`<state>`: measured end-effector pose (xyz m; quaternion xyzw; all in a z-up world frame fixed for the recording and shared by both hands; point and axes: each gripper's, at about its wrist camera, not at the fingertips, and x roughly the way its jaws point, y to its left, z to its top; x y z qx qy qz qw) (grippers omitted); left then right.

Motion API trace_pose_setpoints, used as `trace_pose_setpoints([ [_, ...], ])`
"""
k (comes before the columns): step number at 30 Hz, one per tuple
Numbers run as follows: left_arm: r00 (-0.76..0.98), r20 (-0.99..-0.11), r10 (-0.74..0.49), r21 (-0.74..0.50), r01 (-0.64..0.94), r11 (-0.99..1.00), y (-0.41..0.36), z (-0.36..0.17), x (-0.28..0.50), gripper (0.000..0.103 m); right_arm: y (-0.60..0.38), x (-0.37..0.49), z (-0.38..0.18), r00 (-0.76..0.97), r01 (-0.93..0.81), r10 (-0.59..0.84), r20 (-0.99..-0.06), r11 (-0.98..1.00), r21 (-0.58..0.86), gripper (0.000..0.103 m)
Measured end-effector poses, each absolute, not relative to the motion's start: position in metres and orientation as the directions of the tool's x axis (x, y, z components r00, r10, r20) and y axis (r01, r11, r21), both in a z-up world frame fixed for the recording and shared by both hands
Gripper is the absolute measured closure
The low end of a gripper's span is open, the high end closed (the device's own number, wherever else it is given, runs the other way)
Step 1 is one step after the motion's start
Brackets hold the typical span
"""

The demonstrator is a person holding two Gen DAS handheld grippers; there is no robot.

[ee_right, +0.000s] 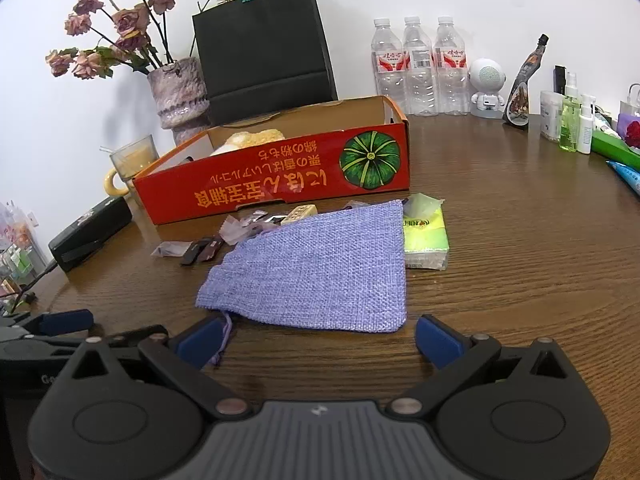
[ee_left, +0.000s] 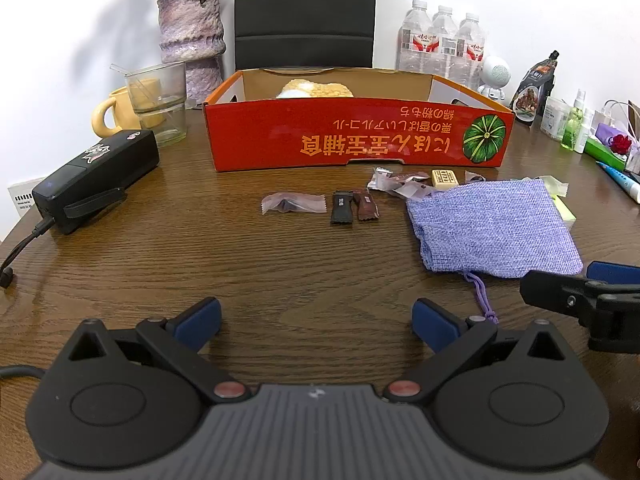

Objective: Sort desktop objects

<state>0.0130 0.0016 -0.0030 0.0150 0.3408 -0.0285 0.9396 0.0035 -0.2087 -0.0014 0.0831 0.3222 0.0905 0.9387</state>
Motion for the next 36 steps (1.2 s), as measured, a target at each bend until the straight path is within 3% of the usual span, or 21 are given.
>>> trace_pose_setpoints([
  [7, 0.771, -0.637, -0.019, 0.02, 0.041, 0.999, -0.001, -0.002, 0.016, 0.0, -0.208, 0.005, -0.002, 0.774, -0.121, 0.223, -0.593, 0.971, 0.207, 0.0],
  [13, 0.802, -0.59, -0.1, -0.022, 0.107, 0.994, 0.004, 0.016, 0.053, 0.0, -0.217, 0.012, 0.014, 0.761, -0.173, 0.288, -0.582, 0.954, 0.246, 0.005],
  [17, 0.808, -0.577, -0.117, 0.032, 0.165, 0.986, 0.004, 0.022, 0.09, 0.001, -0.219, 0.03, 0.027, 0.781, -0.16, 0.225, -0.582, 0.974, 0.162, 0.006],
  [21, 0.763, -0.633, -0.129, -0.026, 0.146, 0.989, 0.022, 0.018, 0.123, 0.017, -0.222, 0.051, 0.022, 0.747, -0.137, 0.174, -0.641, 0.985, 0.107, 0.03],
  [25, 0.723, -0.675, -0.149, -0.068, 0.14, 0.988, 0.034, 0.01, 0.134, 0.032, -0.224, 0.055, 0.014, 0.733, -0.117, 0.163, -0.661, 0.987, 0.114, 0.035],
  [28, 0.722, -0.677, -0.142, -0.029, 0.167, 0.986, 0.031, 0.005, 0.128, 0.038, -0.221, 0.055, 0.007, 0.72, -0.138, 0.173, -0.672, 0.985, 0.105, 0.053],
  [30, 0.726, -0.676, -0.124, 0.002, 0.17, 0.985, 0.027, 0.005, 0.125, 0.06, -0.218, 0.053, 0.007, 0.726, -0.152, 0.171, -0.666, 0.985, 0.087, 0.061],
  [31, 0.723, -0.679, -0.124, 0.006, 0.175, 0.985, 0.026, 0.006, 0.123, 0.069, -0.217, 0.052, 0.006, 0.727, -0.159, 0.173, -0.664, 0.984, 0.083, 0.072],
  [33, 0.719, -0.683, -0.129, 0.01, 0.186, 0.983, 0.024, 0.009, 0.118, 0.072, -0.215, 0.05, 0.007, 0.729, -0.174, 0.182, -0.659, 0.982, 0.078, 0.089],
  [35, 0.72, -0.681, -0.134, 0.018, 0.199, 0.98, 0.02, 0.01, 0.11, 0.075, -0.214, 0.047, 0.007, 0.734, -0.188, 0.192, -0.652, 0.979, 0.076, 0.092],
  [36, 0.725, -0.678, -0.122, 0.029, 0.193, 0.981, 0.019, 0.011, 0.106, 0.077, -0.214, 0.045, 0.008, 0.736, -0.195, 0.197, -0.647, 0.978, 0.076, 0.098],
])
